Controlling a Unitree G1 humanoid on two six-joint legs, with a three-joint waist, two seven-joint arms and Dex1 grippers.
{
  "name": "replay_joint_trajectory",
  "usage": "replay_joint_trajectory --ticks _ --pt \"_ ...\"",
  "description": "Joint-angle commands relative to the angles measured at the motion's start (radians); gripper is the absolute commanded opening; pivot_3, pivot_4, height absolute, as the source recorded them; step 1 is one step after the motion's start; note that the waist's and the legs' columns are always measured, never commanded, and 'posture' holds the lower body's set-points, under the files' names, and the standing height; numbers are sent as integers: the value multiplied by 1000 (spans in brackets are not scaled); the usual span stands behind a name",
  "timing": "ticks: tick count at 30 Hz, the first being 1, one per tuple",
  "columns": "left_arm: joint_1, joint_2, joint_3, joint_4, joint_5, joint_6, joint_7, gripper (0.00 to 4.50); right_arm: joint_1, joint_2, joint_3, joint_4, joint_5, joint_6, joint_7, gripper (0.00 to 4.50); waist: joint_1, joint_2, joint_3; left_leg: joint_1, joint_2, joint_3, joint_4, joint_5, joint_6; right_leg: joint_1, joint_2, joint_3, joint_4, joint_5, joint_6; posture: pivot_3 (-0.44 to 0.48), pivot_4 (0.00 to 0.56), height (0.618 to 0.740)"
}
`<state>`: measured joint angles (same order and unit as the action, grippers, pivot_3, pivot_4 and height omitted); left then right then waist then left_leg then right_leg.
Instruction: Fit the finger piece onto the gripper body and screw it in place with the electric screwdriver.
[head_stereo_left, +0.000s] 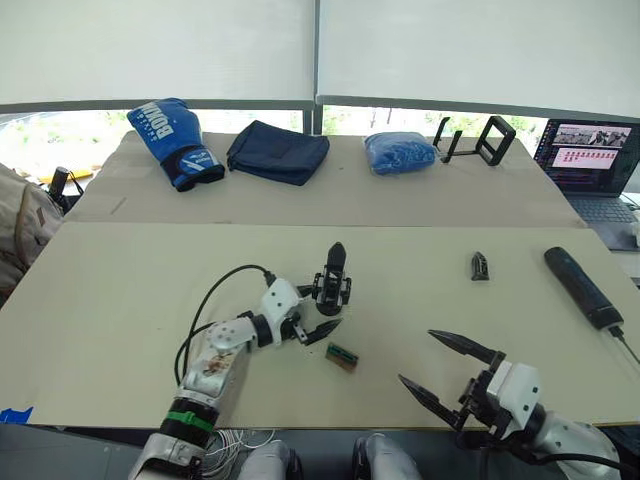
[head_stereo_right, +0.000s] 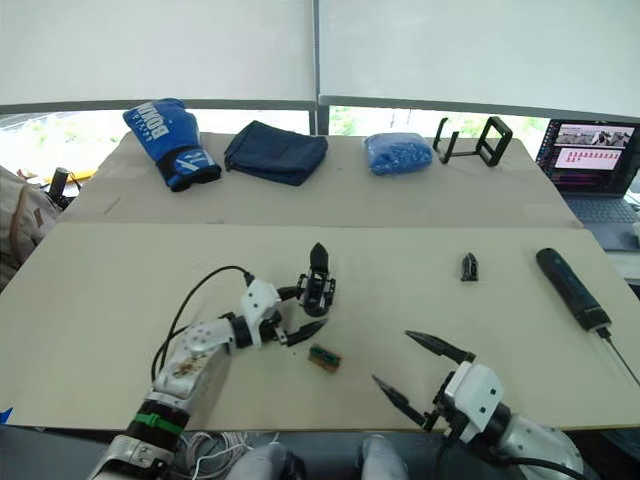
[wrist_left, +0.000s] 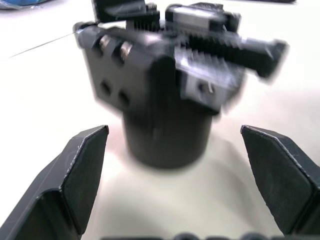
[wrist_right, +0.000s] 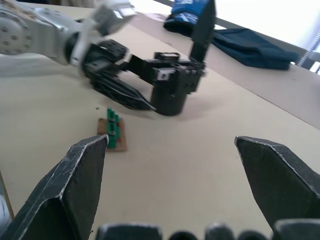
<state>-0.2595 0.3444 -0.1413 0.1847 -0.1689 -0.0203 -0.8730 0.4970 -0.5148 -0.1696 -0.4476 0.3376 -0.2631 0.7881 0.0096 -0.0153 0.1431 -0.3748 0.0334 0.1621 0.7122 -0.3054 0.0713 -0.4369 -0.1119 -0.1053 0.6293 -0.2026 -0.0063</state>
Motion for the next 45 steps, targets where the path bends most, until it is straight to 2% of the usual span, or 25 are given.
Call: replay_joint_trajectory --ticks 1,5,8,10,13,15,17,18,19,20,23,25,27,30,36,41,45 --pt "41 72 64 6 -66 -15 -82 4463 54 25 -75 -47 56 -16 -34 4500 0 1 0 0 0 0 0 0 0 0 0 0 0 -1 1 0 150 740" --pt "73 159 140 -58 -215 11 -240 4463 128 95 -168 -36 63 -21 -114 4500 2 2 -1 1 1 0 -2 0 -1 -1 -1 3 0 -3 2 0 150 740" --pt "42 221 182 -99 -272 71 -282 4463 167 133 -205 -54 16 -8 -172 4500 6 2 -1 -2 1 -1 -2 -1 -3 -3 -2 5 0 -5 1 0 150 740" --pt "-23 278 211 -97 -305 141 -306 4463 162 140 -229 -84 -18 110 -267 4500 8 2 -1 -2 1 -1 -1 -4 -10 -2 -2 5 0 -6 0 0 150 740" --pt "-100 307 245 -115 -369 229 -304 4463 122 117 -243 -151 16 288 -349 4500 5 2 -1 -3 0 0 -1 -4 -11 -3 -1 5 0 -5 0 0 150 740" --pt "-125 309 249 -168 -411 283 -308 4463 43 39 -245 -199 6 580 -443 4500 -3 3 -1 -2 0 0 -1 -4 -10 -2 -1 6 0 -5 1 0 150 740" --pt "-131 307 244 -200 -422 312 -307 4463 -24 1 -255 -222 31 728 -489 4500 -10 3 -1 -1 0 2 -1 -2 -6 -2 -1 8 0 -1 -1 0 150 740" --pt "-133 309 236 -221 -425 321 -314 4463 -91 -7 -272 -225 81 778 -508 4500 -10 3 -1 -1 0 2 -1 0 -3 -2 0 8 0 -1 -2 0 150 740" --pt "-143 302 225 -251 -436 334 -317 4463 -215 -55 -285 -199 148 934 -530 4500 -11 3 -1 -1 0 2 -1 1 -3 -2 1 8 1 -1 -1 0 150 740" --pt "-153 292 218 -280 -452 352 -311 4463 -339 -120 -288 -155 208 1081 -526 4500 -16 2 -1 0 0 1 -2 1 -4 -2 4 8 1 -1 -1 0 150 740" --pt "-174 259 221 -319 -476 382 -277 4463 -597 -246 -274 -24 285 1377 -517 4500 -22 6 3 -3 -2 2 -1 2 -2 -4 5 10 0 1 -4 0 150 740" --pt "-184 251 212 -344 -492 410 -272 4463 -802 -378 -150 131 271 1527 -460 4500 -18 6 3 -3 -1 1 -1 3 -2 -2 7 7 0 3 -6 0 150 740" --pt "-183 268 185 -382 -507 457 -291 4463 -1038 -360 -103 334 259 1662 -481 4500 -19 7 4 -5 -1 1 -2 3 -2 -4 7 7 -1 3 -7 0 150 740" --pt "-193 256 169 -425 -517 482 -272 4463 -1276 -323 -14 615 173 1674 -504 4500 -22 7 4 -7 -1 2 -1 3 -2 -5 11 7 -2 3 -6 0 150 740" --pt "-167 241 170 -455 -504 474 -235 4463 -1602 -279 162 1122 6 1562 -441 4500 -24 7 4 -11 -2 5 -1 4 -2 -9 12 5 -4 3 -3 0 150 740" --pt "-144 247 175 -477 -497 470 -213 4463 -1760 -230 264 1438 -122 1465 -360 4500 -26 7 4 -13 -2 7 -1 4 -3 -13 12 4 -3 3 -2 0 150 740" --pt "-133 250 176 -487 -491 460 -203 4463 -1812 -185 318 1559 -195 1419 -272 4500 -30 8 4 -13 -1 8 -1 5 -4 -13 13 5 -1 3 -2 0 150 740"
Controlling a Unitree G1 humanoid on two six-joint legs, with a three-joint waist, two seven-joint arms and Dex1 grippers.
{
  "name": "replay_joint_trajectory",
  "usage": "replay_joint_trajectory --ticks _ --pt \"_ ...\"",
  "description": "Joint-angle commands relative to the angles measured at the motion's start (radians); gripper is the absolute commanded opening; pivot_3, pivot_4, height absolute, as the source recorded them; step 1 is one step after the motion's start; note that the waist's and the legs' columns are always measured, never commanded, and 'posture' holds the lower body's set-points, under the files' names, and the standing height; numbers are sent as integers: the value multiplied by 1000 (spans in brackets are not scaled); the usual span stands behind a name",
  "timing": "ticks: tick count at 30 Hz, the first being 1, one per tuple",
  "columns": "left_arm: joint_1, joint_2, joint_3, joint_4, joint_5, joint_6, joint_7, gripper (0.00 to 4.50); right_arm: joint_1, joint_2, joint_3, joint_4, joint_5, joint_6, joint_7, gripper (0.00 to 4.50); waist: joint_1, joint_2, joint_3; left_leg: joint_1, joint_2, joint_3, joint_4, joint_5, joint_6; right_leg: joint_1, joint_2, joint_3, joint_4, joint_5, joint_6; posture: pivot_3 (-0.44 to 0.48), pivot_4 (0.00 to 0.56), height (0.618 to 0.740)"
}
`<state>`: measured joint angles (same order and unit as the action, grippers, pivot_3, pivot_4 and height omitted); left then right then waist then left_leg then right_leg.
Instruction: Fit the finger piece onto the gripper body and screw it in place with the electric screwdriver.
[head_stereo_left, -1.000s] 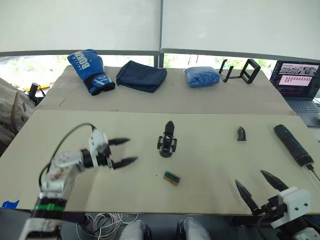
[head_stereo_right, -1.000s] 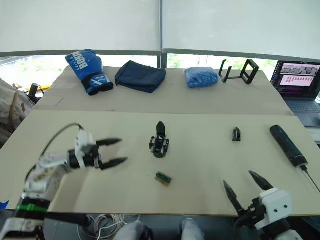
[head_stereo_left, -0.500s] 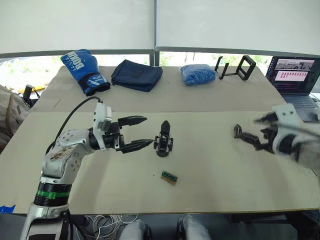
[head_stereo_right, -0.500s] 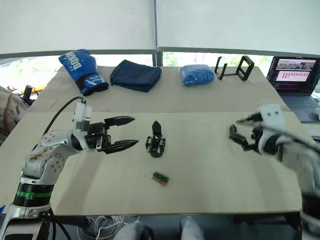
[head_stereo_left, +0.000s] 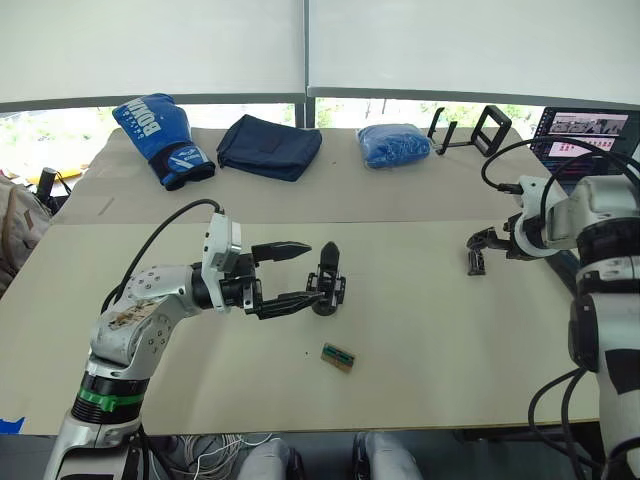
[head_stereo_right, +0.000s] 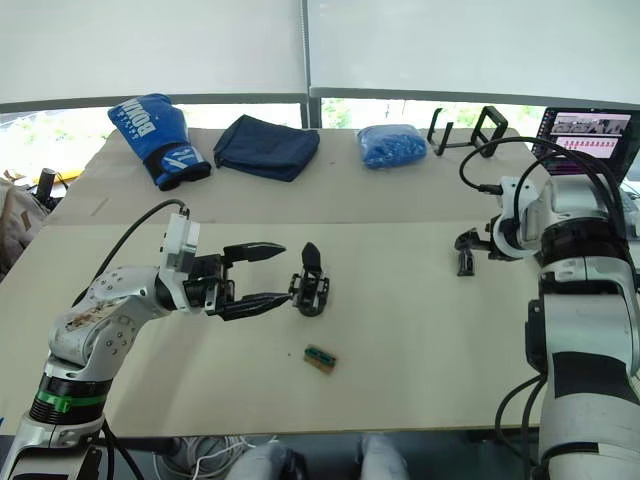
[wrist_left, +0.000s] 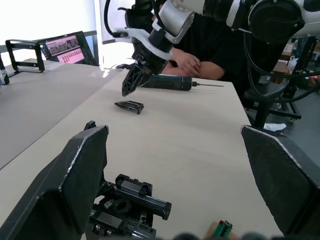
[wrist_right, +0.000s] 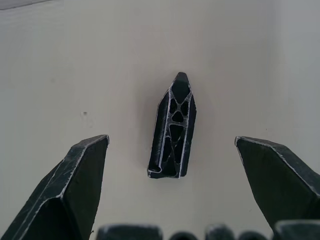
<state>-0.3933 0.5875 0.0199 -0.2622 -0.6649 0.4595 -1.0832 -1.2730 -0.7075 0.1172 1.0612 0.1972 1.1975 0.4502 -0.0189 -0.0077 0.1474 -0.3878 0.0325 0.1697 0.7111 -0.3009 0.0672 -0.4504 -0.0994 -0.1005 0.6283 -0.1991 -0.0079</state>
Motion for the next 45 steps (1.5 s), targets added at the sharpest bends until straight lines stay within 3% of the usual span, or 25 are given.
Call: replay_joint_trajectory --ticks 1,17,20,28,33,35,39,42,45 --pt "3 9 15 -44 8 -22 9 4463 -50 17 30 70 -64 -41 76 4500 -1 0 0 0 0 0 0 0 0 0 0 0 1 0 0 0 150 740" --pt "32 18 31 -85 11 -29 55 4463 -41 90 -13 195 -183 -201 77 4500 -10 2 1 1 0 0 0 1 -2 -1 0 0 1 0 0 0 150 740" --pt "37 18 36 -90 11 -32 61 4500 -30 87 -24 203 -196 -216 67 3840 -12 2 1 1 0 0 0 1 -2 -1 0 0 2 0 0 0 150 740" --pt "35 18 28 -83 17 -43 60 4500 -24 93 -30 206 -210 -178 84 1094 -16 2 1 1 1 0 0 1 -2 0 0 0 2 0 0 0 150 740" --pt "24 8 33 -71 17 -56 68 4500 -12 74 -58 154 -193 -245 103 1095 -16 2 1 1 1 0 0 1 -2 0 0 0 2 0 0 0 150 740" --pt "19 -5 49 -72 -2 -52 90 4500 13 60 -55 86 -196 -333 146 1095 -16 2 1 1 1 0 0 1 -2 0 0 0 2 0 0 0 150 740" --pt "-22 -68 132 -81 -155 59 231 4500 142 6 -139 -305 -119 -422 217 1095 -14 6 3 0 0 -1 0 1 -2 -1 0 1 1 0 0 0 150 740" --pt "-68 -110 171 -71 -248 142 340 4500 348 2 -216 -748 -71 -462 196 1095 -7 6 3 0 1 -1 0 1 -2 -2 0 2 3 0 0 0 150 740" --pt "-132 -179 209 -34 -333 210 497 4500 568 -24 -169 -1058 -183 -704 130 1095 4 6 3 1 2 -2 -1 2 -3 -2 1 2 4 0 1 0 150 740"
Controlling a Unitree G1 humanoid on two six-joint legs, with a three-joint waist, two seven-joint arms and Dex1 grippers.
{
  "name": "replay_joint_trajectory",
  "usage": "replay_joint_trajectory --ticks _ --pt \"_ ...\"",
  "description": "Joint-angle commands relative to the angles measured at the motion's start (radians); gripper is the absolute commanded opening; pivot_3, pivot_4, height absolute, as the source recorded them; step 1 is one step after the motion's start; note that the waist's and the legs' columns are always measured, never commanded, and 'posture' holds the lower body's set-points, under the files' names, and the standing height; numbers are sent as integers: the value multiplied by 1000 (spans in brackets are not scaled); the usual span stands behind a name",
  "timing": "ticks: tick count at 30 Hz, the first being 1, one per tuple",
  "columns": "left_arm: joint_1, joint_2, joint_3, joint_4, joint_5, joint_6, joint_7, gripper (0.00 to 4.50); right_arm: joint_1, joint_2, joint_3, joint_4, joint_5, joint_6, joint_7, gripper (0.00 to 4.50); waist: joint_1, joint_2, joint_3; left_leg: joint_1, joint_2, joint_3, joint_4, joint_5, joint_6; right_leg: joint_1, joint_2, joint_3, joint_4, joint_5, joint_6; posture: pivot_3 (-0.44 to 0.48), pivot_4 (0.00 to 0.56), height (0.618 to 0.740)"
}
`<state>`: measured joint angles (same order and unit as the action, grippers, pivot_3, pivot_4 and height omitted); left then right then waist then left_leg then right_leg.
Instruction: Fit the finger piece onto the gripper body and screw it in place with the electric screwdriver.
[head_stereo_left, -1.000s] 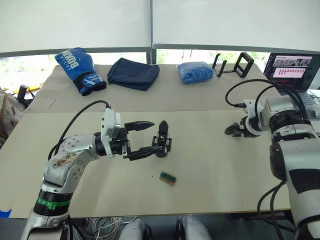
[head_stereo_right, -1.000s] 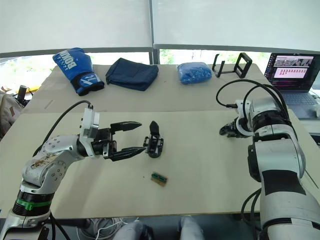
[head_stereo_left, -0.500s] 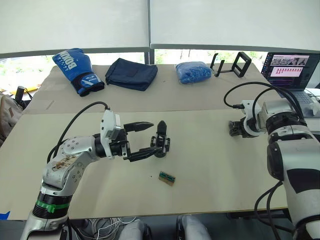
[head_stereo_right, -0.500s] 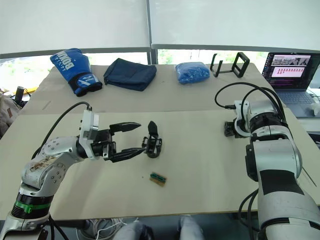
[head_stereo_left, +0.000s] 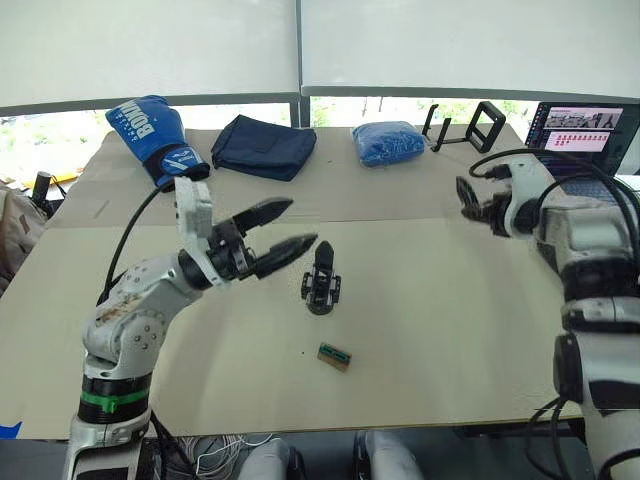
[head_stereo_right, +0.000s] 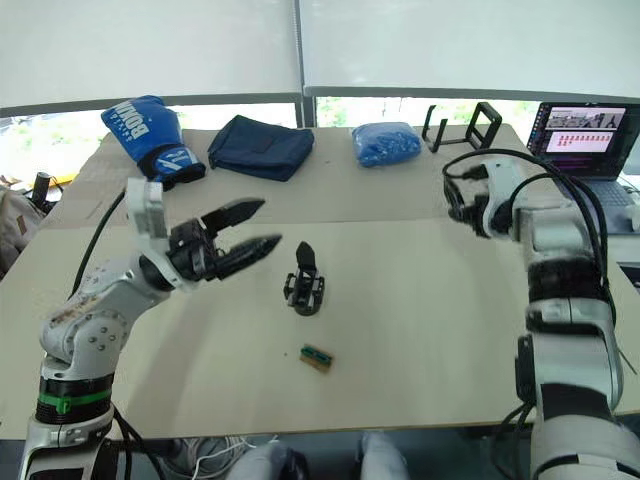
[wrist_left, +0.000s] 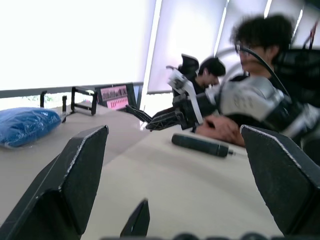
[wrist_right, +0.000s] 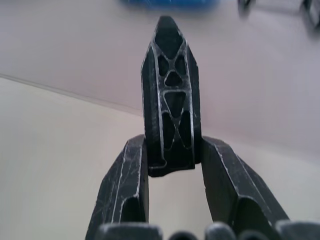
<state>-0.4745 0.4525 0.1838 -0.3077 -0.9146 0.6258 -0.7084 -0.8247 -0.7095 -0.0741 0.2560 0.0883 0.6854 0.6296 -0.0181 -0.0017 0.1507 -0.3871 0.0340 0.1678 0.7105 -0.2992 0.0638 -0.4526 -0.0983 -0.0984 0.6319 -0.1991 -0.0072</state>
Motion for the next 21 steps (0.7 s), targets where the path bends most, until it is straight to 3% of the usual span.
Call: replay_joint_trajectory --ticks 1,7,12,21 --pt "-73 -71 49 24 -89 47 163 4500 170 10 18 -337 -88 -222 -99 1095 5 0 0 0 0 0 0 0 0 0 0 0 0 0 0 0 150 740" --pt "-145 -153 -8 70 -32 47 257 4500 262 213 83 -642 -167 -260 -295 1095 1 0 0 2 -1 2 1 2 -3 0 2 3 1 1 1 0 150 740" --pt "-222 -237 -24 135 -9 16 280 4500 242 348 210 -754 -233 -186 -362 1095 3 0 0 2 0 2 1 3 -4 1 4 2 1 2 -1 0 150 740" --pt "-282 -337 14 184 -49 -15 297 4500 277 361 283 -816 -266 -179 -316 1095 4 -1 0 2 -1 1 1 3 -4 2 5 2 -1 2 -1 0 150 740"
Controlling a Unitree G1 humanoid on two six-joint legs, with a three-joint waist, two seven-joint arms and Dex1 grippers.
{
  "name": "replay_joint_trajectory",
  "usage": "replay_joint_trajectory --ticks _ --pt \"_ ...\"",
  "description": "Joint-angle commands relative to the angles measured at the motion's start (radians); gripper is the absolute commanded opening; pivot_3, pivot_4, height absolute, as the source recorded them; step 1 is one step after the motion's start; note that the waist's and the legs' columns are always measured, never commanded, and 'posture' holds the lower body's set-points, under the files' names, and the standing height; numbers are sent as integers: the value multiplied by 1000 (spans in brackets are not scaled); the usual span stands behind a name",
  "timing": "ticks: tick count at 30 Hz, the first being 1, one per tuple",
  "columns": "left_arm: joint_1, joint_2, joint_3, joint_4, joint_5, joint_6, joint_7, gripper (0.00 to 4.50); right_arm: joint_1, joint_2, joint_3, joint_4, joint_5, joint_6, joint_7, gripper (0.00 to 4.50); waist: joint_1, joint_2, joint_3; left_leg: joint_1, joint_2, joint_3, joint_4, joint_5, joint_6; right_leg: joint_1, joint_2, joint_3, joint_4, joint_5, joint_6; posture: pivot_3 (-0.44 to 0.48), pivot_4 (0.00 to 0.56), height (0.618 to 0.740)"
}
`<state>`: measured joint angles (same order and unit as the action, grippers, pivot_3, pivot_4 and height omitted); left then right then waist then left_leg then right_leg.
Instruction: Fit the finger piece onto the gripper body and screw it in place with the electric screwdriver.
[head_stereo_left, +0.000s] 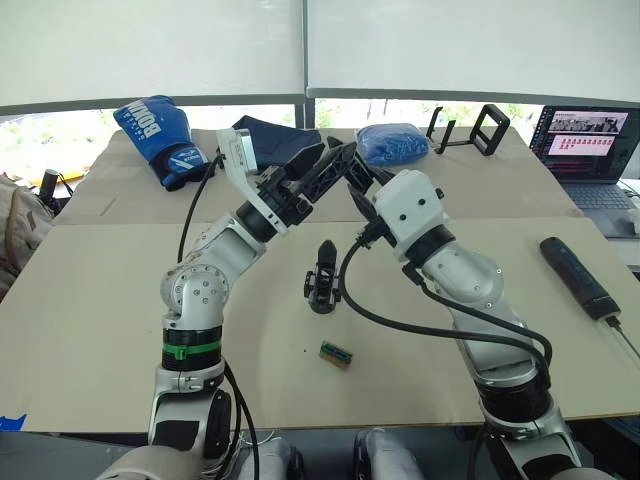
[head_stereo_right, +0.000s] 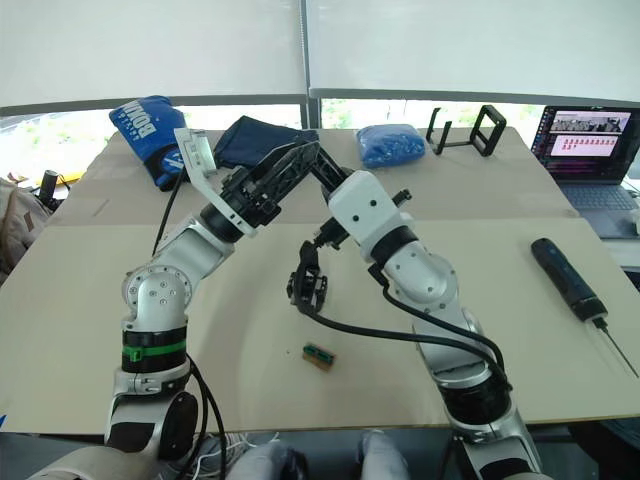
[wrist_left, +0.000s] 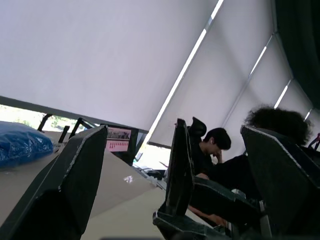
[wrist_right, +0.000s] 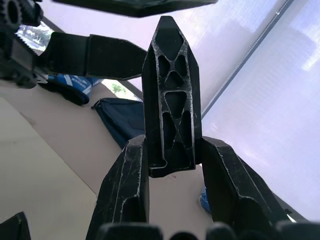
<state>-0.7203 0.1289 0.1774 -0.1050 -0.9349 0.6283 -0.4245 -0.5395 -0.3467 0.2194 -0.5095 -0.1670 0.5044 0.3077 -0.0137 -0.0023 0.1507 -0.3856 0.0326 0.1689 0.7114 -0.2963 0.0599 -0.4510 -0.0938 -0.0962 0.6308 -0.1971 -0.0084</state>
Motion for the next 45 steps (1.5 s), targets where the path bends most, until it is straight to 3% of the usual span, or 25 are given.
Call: replay_joint_trajectory --ticks 1,6,7,9,11,16,17,23,25,30,32,36,41,45 --pt "-37 -19 26 -16 -32 -12 26 4500 -8 -1 -12 -54 -12 5 9 1095 -1 0 0 0 0 0 0 0 0 0 0 0 0 0 0 0 150 740" --pt "-26 -42 23 -29 -40 -3 43 4500 -10 -6 -12 -60 -20 2 28 1095 -2 0 0 1 1 0 0 0 0 0 1 0 0 0 0 0 150 740" --pt "-25 -48 21 -33 -38 -8 42 4240 -9 -7 -11 -61 -19 3 32 1095 -2 0 0 1 1 0 0 0 0 0 1 0 0 0 0 0 150 740" --pt "-18 -55 17 -40 -27 -17 42 3637 -9 -5 -12 -65 -16 7 38 1095 -2 0 0 0 1 0 0 0 0 0 1 0 0 0 0 0 150 740" --pt "-10 -58 15 -44 -21 -18 42 2754 -13 0 -13 -69 -15 13 42 1095 -2 0 0 0 1 0 0 0 0 0 1 0 0 0 0 0 150 740" --pt "2 -62 20 -50 -29 -13 44 122 -18 5 -13 -75 -15 21 48 1095 -2 0 0 0 1 0 0 0 0 0 1 0 0 0 0 0 150 740" --pt "-1 -63 25 -47 -32 -13 46 0 -19 6 -13 -75 -13 20 50 1095 -2 0 0 0 1 0 0 0 0 0 1 0 0 0 0 0 150 740" --pt "-25 -70 61 -23 -66 -16 67 0 -17 19 -22 -71 13 24 67 1095 -1 0 0 0 1 0 0 0 0 0 1 0 0 0 0 0 150 740" --pt "-31 -74 78 -20 -89 -21 76 0 -11 30 -45 -78 45 43 78 2143 -1 0 0 0 1 0 0 0 0 0 1 0 0 0 0 0 150 740" --pt "-74 -46 164 49 -176 1 106 0 -18 -16 -127 -112 144 85 159 3858 0 -1 0 0 1 -1 0 0 0 0 1 0 0 0 0 0 150 740" --pt "-114 33 200 135 -203 45 63 0 -30 -47 -208 -134 277 154 246 4459 0 -1 0 0 1 -1 0 0 0 1 1 0 0 0 0 0 150 740" --pt "-182 186 214 290 -242 175 -52 0 -68 -125 -341 -159 583 361 410 4459 -1 -1 1 0 1 -2 0 0 0 1 2 -1 0 0 0 0 150 740" --pt "-194 375 111 332 -292 472 -357 0 -141 -285 -449 -85 956 738 562 4459 -2 -2 1 0 1 -2 -1 0 1 0 2 -1 -1 0 0 0 150 740" --pt "-189 452 5 309 -238 550 -540 0 -267 -302 -463 49 1090 1007 521 4459 -1 -3 2 0 0 -2 0 0 1 1 1 -1 0 0 -1 0 150 740"
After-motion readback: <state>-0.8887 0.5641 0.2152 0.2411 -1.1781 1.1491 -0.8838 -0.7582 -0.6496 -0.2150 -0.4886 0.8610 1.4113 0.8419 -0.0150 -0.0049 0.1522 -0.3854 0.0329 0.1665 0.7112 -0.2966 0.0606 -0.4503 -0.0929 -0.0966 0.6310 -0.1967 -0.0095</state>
